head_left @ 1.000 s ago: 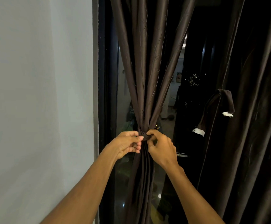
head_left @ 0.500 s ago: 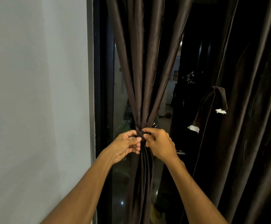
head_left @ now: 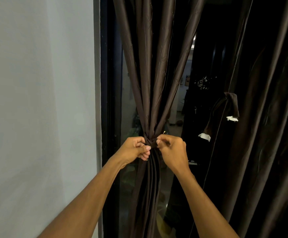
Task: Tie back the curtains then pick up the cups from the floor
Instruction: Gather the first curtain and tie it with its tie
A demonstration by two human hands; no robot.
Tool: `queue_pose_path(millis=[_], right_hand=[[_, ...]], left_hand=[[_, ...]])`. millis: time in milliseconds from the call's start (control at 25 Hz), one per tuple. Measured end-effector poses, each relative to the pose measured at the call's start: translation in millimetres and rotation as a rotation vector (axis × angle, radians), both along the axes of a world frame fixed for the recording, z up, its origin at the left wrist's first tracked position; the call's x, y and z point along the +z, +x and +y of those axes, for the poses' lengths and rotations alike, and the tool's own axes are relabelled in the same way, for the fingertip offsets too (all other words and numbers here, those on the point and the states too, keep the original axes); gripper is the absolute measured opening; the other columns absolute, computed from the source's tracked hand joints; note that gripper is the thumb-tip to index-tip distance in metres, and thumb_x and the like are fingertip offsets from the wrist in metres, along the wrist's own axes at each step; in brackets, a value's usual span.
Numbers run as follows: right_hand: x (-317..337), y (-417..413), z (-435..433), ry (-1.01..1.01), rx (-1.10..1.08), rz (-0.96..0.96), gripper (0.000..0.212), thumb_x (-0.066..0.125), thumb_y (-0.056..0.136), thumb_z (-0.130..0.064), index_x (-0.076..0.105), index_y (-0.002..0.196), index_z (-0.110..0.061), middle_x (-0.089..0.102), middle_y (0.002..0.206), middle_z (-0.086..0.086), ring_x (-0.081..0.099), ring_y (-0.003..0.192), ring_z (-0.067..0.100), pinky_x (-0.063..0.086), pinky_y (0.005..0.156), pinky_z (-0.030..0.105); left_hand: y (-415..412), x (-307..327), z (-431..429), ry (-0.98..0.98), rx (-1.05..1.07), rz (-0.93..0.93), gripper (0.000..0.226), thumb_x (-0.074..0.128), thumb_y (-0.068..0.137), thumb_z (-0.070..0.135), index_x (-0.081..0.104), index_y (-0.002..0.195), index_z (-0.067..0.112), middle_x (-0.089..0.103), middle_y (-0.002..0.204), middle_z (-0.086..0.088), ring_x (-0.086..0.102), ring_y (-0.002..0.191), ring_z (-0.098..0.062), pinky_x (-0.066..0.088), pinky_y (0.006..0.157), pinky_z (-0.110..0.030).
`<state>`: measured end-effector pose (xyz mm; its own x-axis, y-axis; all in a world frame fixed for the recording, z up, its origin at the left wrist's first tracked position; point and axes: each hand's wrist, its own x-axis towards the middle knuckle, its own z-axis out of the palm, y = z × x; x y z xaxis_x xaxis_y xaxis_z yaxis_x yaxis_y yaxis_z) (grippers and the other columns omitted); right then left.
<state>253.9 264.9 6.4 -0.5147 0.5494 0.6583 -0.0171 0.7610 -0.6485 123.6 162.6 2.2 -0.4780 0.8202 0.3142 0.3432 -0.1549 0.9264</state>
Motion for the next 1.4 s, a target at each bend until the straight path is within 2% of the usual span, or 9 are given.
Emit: queue_pose_path(millis=[80, 240, 360, 480, 600, 760, 880, 1120, 1400], right_hand=[[2, -2, 3, -0.092, 0.033, 0.017, 0.016, 0.062, 0.093, -0.011, 0.069, 0.082, -0.02, 0.068, 0.076, -0.005, 0.067, 0.076, 0.011, 0.058, 0.073, 0.036], [8, -1, -1, 0.114, 0.049, -0.239, 0.031, 0.07, 0.088, -0.017, 0.066, 0.119, -0.021, 0.061, 0.099, -0.004, 0.063, 0.087, 0.011, 0.056, 0.081, 0.031], [12, -3, 0, 0.235, -0.017, -0.285, 0.022, 0.07, 0.09, -0.015, 0.072, 0.111, -0.015, 0.066, 0.102, 0.0, 0.065, 0.091, 0.014, 0.056, 0.081, 0.03], [7, -4, 7, -0.048, 0.022, -0.092, 0.002, 0.072, 0.088, -0.01, 0.072, 0.09, -0.011, 0.07, 0.084, -0.001, 0.069, 0.079, 0.01, 0.057, 0.071, 0.025], [-1, -3, 6, -0.437, 0.154, 0.096, 0.011, 0.071, 0.087, -0.003, 0.064, 0.08, -0.009, 0.071, 0.085, 0.013, 0.073, 0.084, 0.026, 0.062, 0.074, 0.032], [3, -1, 9, 0.055, 0.014, -0.117, 0.013, 0.07, 0.088, -0.007, 0.072, 0.099, -0.015, 0.071, 0.093, -0.002, 0.067, 0.088, 0.01, 0.054, 0.078, 0.02], [11, 2, 6, 0.332, -0.067, -0.296, 0.021, 0.065, 0.093, -0.016, 0.073, 0.112, -0.016, 0.072, 0.11, 0.001, 0.066, 0.102, 0.017, 0.054, 0.088, 0.033], [28, 6, 23, 0.109, -0.113, -0.188, 0.004, 0.07, 0.09, -0.018, 0.073, 0.088, -0.018, 0.068, 0.078, -0.005, 0.068, 0.078, 0.013, 0.059, 0.076, 0.04], [14, 9, 4, 0.338, -0.088, -0.305, 0.004, 0.06, 0.096, -0.018, 0.061, 0.1, -0.018, 0.069, 0.088, 0.003, 0.066, 0.083, 0.022, 0.055, 0.072, 0.041]], left_hand=[[0, 0, 1, -0.005, 0.007, 0.025, 0.016, 0.061, 0.09, -0.002, 0.06, 0.076, 0.006, 0.064, 0.071, -0.016, 0.064, 0.059, -0.015, 0.059, 0.062, -0.029], [-2, 2, 3, -0.023, 0.008, 0.063, 0.01, 0.06, 0.09, -0.003, 0.058, 0.081, 0.001, 0.065, 0.073, -0.018, 0.065, 0.062, -0.02, 0.058, 0.065, -0.032], [-4, 2, 2, -0.043, 0.0, 0.1, 0.002, 0.062, 0.089, -0.003, 0.06, 0.09, -0.004, 0.066, 0.072, -0.014, 0.066, 0.063, -0.019, 0.059, 0.067, -0.033], [-8, 2, 1, -0.067, 0.029, 0.187, 0.001, 0.062, 0.089, -0.002, 0.062, 0.088, -0.001, 0.067, 0.072, -0.01, 0.067, 0.066, -0.017, 0.058, 0.07, -0.032], [-10, -1, 2, -0.078, 0.08, 0.262, 0.003, 0.062, 0.09, 0.0, 0.064, 0.09, -0.001, 0.069, 0.074, -0.008, 0.068, 0.069, -0.017, 0.058, 0.07, -0.029], [-8, -3, 7, -0.096, 0.147, 0.35, 0.008, 0.058, 0.091, -0.002, 0.058, 0.089, -0.01, 0.067, 0.072, -0.007, 0.067, 0.069, -0.016, 0.058, 0.07, -0.032], [-10, -4, 8, -0.137, 0.18, 0.435, 0.012, 0.053, 0.094, 0.0, 0.059, 0.091, -0.01, 0.066, 0.075, -0.007, 0.063, 0.068, -0.012, 0.056, 0.07, -0.029], [-11, -7, 3, -0.153, 0.215, 0.538, 0.018, 0.052, 0.097, 0.012, 0.064, 0.084, 0.008, 0.065, 0.073, -0.003, 0.06, 0.066, -0.011, 0.052, 0.066, -0.027], [-9, -18, 2, -0.268, 0.268, 0.726, 0.025, 0.039, 0.102, 0.026, 0.056, 0.085, 0.017, 0.062, 0.081, -0.002, 0.061, 0.075, -0.021, 0.05, 0.074, -0.042]])
